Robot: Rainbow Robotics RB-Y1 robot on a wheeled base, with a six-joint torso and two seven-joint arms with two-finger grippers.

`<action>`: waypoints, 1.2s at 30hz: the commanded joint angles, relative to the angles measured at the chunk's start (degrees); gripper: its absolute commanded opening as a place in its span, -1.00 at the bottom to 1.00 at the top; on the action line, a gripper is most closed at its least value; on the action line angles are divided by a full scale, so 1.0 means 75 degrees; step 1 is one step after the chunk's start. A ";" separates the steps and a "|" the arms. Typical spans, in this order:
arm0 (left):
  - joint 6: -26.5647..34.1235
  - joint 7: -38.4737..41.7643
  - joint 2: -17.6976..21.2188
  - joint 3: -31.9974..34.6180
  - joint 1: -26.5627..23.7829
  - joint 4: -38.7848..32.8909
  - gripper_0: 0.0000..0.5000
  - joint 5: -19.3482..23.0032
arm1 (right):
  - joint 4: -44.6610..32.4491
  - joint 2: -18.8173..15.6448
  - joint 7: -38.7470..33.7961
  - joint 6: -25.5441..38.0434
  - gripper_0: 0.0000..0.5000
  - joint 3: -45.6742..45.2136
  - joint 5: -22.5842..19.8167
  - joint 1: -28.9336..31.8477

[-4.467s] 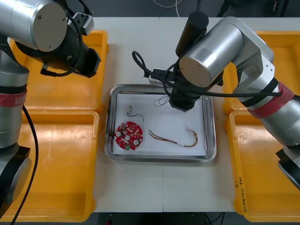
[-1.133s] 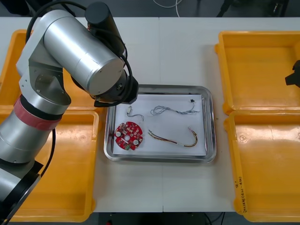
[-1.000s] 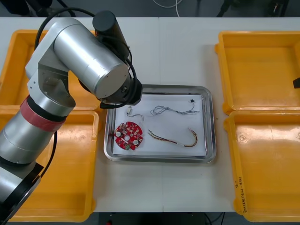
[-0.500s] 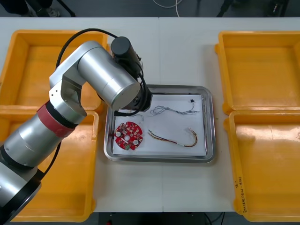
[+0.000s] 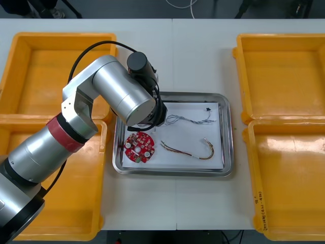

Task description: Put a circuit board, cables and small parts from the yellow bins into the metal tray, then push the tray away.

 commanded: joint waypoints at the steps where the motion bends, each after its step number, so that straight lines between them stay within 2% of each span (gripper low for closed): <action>1: -0.0222 0.0087 -0.0173 -0.0136 0.0013 0.0003 -1.00 -0.0002 | 0.0028 -0.0336 -0.0150 0.0027 1.00 -0.0070 -0.0096 0.0065; 3: -0.0246 0.0087 -0.0161 -0.0136 0.0013 0.0003 -0.99 -0.0002 | 0.0016 -0.0312 -0.0150 0.0027 1.00 -0.0047 -0.0085 0.0065; 4: -0.0246 0.0098 -0.0173 -0.0136 0.0013 0.0003 -0.89 -0.0002 | 0.0016 -0.0300 -0.0126 0.0020 1.00 -0.0023 -0.0038 0.0065; 5: -0.0258 0.0098 -0.0185 -0.0136 0.0013 0.0003 -0.55 -0.0002 | 0.0004 -0.0289 -0.0126 -0.0003 1.00 0.0012 -0.0014 0.0065; 6: -0.0269 0.0098 -0.0185 -0.0136 0.0013 0.0003 -0.38 -0.0002 | 0.0004 -0.0289 -0.0115 -0.0015 1.00 0.0035 -0.0014 0.0065; 7: -0.0281 0.0110 -0.0185 -0.0136 0.0013 0.0003 0.09 -0.0002 | -0.0008 -0.0289 -0.0115 -0.0062 1.00 0.0047 -0.0026 0.0065; 8: -0.0281 0.0110 -0.0185 -0.0136 0.0013 0.0003 0.43 -0.0002 | -0.0019 -0.0289 -0.0126 -0.0085 1.00 0.0071 -0.0038 0.0065; 9: -0.0281 0.0122 -0.0185 -0.0136 0.0013 0.0003 0.61 -0.0002 | -0.0019 -0.0289 -0.0115 -0.0108 1.00 0.0071 -0.0038 0.0065; 10: -0.0304 0.0134 -0.0185 -0.0136 0.0013 0.0003 1.00 -0.0002 | -0.0031 -0.0289 -0.0103 -0.0144 1.00 0.0094 -0.0061 0.0065; 22: -0.0281 0.0216 -0.0185 -0.0078 0.0013 0.0003 1.00 -0.0025 | -0.0113 -0.0289 -0.0068 -0.0237 1.00 0.0199 -0.0096 0.0065; 27: 0.0293 0.0110 -0.0185 0.0297 -0.0151 -0.0055 1.00 0.0068 | -0.0113 -0.0289 -0.0068 -0.0237 1.00 0.0199 -0.0096 0.0065; 36: 0.1594 0.0052 -0.0115 0.1375 -0.0339 -0.0735 1.00 0.0396 | -0.0113 -0.0300 -0.0091 -0.0226 1.00 0.0211 -0.0085 0.0065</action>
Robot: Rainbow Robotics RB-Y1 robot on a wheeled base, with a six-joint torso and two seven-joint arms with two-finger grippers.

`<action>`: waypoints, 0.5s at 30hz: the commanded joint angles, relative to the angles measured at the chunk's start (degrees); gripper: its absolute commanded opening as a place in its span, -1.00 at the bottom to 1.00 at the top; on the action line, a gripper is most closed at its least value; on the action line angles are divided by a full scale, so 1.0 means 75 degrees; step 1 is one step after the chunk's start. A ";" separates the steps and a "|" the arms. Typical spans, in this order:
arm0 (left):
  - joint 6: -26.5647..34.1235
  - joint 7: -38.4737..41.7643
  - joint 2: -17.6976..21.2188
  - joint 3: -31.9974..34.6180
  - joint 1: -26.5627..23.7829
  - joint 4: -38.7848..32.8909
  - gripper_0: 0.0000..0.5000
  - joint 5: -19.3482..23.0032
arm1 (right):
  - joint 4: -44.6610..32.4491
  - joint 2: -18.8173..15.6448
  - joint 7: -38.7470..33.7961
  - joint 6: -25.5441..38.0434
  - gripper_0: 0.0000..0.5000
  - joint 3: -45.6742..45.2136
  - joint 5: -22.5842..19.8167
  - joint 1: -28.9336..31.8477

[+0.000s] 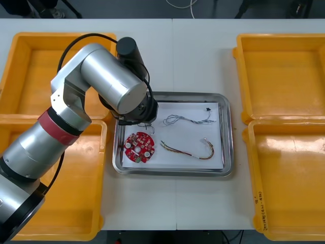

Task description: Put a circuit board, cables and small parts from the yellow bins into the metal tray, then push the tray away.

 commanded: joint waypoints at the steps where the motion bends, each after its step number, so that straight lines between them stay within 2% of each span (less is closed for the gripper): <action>1: 0.0679 0.0028 -0.0068 0.0722 -0.0382 -0.0650 1.00 0.0219 | -0.0179 -0.0300 -0.0092 -0.0054 1.00 0.0099 -0.0051 0.0076; 9: 0.1757 -0.0253 0.0494 0.1518 -0.0475 -0.1318 1.00 0.0688 | -0.0238 -0.0289 -0.0092 -0.0054 1.00 0.0111 -0.0051 0.0076; 15: 0.2197 -0.0804 0.0975 0.2104 -0.0475 -0.1599 1.00 0.1109 | -0.0238 -0.0289 -0.0115 -0.0054 1.00 0.0099 -0.0063 0.0076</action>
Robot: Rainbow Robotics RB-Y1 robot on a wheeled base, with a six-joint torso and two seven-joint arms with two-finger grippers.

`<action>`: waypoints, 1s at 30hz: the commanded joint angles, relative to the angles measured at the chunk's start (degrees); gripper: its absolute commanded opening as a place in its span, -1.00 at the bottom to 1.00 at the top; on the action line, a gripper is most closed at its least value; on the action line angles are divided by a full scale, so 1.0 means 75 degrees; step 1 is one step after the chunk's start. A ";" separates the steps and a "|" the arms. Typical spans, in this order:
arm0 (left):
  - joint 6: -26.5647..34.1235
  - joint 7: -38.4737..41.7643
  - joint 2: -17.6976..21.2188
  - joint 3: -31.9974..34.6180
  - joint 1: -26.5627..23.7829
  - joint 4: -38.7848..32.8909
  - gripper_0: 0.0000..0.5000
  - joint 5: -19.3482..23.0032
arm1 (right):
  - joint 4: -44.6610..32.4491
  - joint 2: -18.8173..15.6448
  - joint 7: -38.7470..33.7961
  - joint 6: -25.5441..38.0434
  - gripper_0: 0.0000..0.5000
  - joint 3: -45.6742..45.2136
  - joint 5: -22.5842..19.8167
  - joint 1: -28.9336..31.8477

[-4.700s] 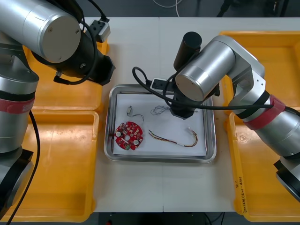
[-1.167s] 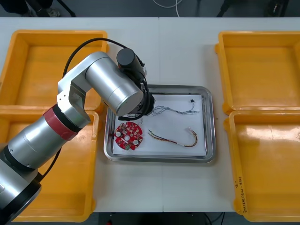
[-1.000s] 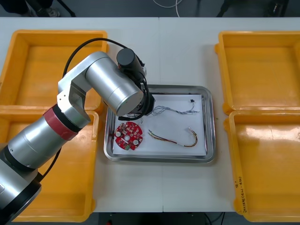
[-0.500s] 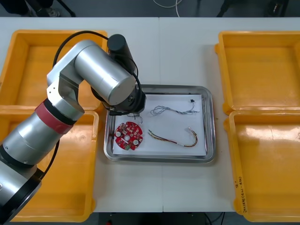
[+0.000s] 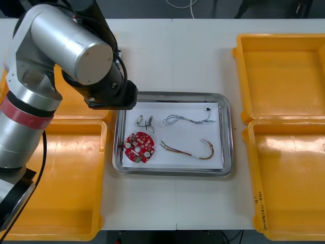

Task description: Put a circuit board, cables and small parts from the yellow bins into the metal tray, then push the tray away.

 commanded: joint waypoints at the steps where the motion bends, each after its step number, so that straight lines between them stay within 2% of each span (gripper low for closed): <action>1: 0.0249 -0.0897 0.0570 0.0645 -0.0388 -0.0469 1.00 0.0278 | -0.0219 -0.0300 -0.0115 -0.0053 1.00 0.0098 -0.0051 0.0075; 10: 0.0249 -0.1823 0.1004 0.1793 -0.0083 -0.0809 1.00 0.0454 | -0.0219 -0.0300 -0.0127 -0.0053 1.00 0.0098 -0.0028 0.0075; 23: 0.0249 -0.3393 0.1871 0.3153 0.1089 -0.1219 1.00 0.0665 | -0.0477 -0.0300 -0.0139 -0.0053 1.00 0.0098 -0.0098 0.0075; 27: 0.0249 -0.3463 0.1988 0.3528 0.1464 -0.1453 1.00 0.0806 | -0.0571 -0.0300 -0.0127 -0.0053 1.00 0.0110 -0.0180 0.0075; 30: 0.0249 -0.3463 0.2129 0.3868 0.1815 -0.1582 1.00 0.1122 | -0.0723 -0.0335 -0.0139 -0.0053 1.00 0.0180 -0.0239 0.0075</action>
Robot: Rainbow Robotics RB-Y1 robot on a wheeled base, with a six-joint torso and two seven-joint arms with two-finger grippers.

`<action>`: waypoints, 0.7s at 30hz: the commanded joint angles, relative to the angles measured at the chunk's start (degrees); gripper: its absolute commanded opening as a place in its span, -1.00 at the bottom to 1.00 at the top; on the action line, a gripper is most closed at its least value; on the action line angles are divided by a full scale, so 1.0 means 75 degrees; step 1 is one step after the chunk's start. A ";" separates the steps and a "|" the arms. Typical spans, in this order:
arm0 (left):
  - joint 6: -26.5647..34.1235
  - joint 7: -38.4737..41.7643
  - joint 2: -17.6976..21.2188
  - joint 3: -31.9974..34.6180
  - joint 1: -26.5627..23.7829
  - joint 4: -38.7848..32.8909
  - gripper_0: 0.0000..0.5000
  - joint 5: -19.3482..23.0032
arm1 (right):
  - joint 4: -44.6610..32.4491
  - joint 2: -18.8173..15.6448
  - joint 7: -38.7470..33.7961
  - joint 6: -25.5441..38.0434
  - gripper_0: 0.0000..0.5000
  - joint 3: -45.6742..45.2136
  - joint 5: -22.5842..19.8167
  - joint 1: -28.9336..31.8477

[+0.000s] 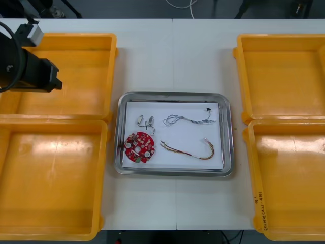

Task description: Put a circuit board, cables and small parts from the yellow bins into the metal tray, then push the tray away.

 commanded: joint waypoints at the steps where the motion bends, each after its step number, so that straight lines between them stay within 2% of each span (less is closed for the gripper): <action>1: 0.0043 -0.0615 0.0466 0.0630 0.0545 -0.0452 1.00 0.0411 | -0.0426 -0.0347 -0.0139 -0.0052 1.00 0.0214 -0.0136 0.0071; 4: 0.0043 -0.0686 0.0501 0.1075 0.0932 -0.0686 1.00 0.0552 | -0.0801 -0.0499 -0.0162 -0.0099 1.00 0.0518 -0.0160 0.0071; 8: 0.0043 -0.0709 0.0501 0.1239 0.1201 -0.0991 1.00 0.0528 | -0.1153 -0.0652 -0.0197 -0.0169 1.00 0.0858 -0.0242 0.0012; 14: 0.0043 -0.0732 0.0513 0.1614 0.1940 -0.1659 1.00 0.0517 | -0.1516 -0.0769 -0.0162 -0.0228 1.00 0.2030 -0.0910 -0.0843; 21: 0.0043 -0.0732 0.0372 0.1919 0.2561 -0.2151 1.00 0.0482 | -0.1985 -0.0769 -0.0127 -0.0509 1.00 0.3460 -0.0922 -0.1781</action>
